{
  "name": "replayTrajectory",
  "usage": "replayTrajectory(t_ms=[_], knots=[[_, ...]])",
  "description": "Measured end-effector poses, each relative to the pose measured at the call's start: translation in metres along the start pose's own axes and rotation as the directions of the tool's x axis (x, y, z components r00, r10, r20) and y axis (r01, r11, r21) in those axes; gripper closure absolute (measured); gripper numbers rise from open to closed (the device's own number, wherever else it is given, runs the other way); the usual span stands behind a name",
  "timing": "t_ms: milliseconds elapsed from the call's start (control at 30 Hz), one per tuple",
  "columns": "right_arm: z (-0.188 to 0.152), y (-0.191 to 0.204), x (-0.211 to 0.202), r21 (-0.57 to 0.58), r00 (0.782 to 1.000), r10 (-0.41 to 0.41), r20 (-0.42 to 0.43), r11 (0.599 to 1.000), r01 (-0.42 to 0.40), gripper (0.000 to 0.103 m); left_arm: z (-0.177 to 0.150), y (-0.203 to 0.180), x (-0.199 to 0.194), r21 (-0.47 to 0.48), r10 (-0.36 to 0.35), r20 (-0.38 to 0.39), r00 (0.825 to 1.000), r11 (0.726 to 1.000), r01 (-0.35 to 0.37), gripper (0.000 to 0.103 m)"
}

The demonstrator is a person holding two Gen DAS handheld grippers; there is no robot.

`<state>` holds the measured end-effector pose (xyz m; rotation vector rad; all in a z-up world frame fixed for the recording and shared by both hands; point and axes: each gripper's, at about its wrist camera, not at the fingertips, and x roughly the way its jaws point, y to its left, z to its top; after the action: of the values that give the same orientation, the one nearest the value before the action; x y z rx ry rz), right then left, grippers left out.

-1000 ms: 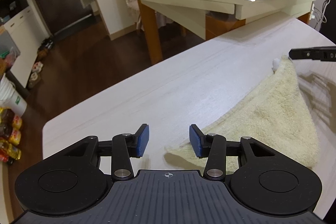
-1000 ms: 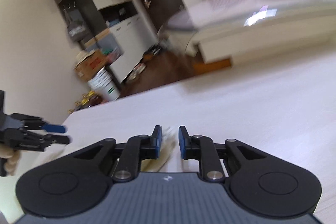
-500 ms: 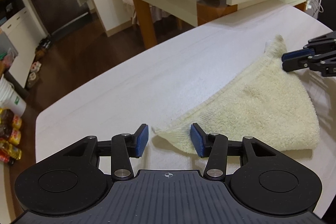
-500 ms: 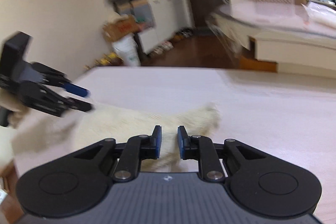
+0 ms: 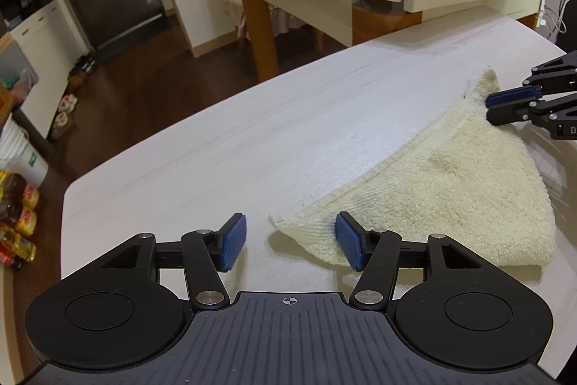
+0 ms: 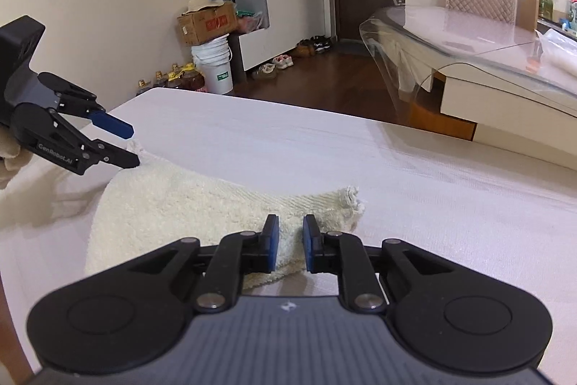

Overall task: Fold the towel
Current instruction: 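Lower the towel tip and open the right gripper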

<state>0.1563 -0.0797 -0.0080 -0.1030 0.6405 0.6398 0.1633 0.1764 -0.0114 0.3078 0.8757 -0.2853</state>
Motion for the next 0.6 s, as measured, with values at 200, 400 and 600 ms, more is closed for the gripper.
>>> replayTrajectory(t_ms=[200,400,600], knots=[[0.007,-0.003,0.004,-0.072,0.999,-0.03,-0.027,0.997,0.028,0.084,0.002,-0.003,0.0,-0.022,0.021,-0.012,1.0,1.0,-0.021,0.042],[0.003,-0.009,0.009,-0.065,0.999,-0.023,-0.048,0.998,0.02,0.084,0.001,-0.003,0.0,-0.044,0.032,-0.015,0.999,0.998,-0.033,0.042],[0.007,-0.012,0.001,-0.043,1.0,-0.009,-0.005,0.999,0.009,0.081,0.0,-0.002,-0.001,-0.066,0.038,-0.016,0.999,0.997,-0.039,0.042]])
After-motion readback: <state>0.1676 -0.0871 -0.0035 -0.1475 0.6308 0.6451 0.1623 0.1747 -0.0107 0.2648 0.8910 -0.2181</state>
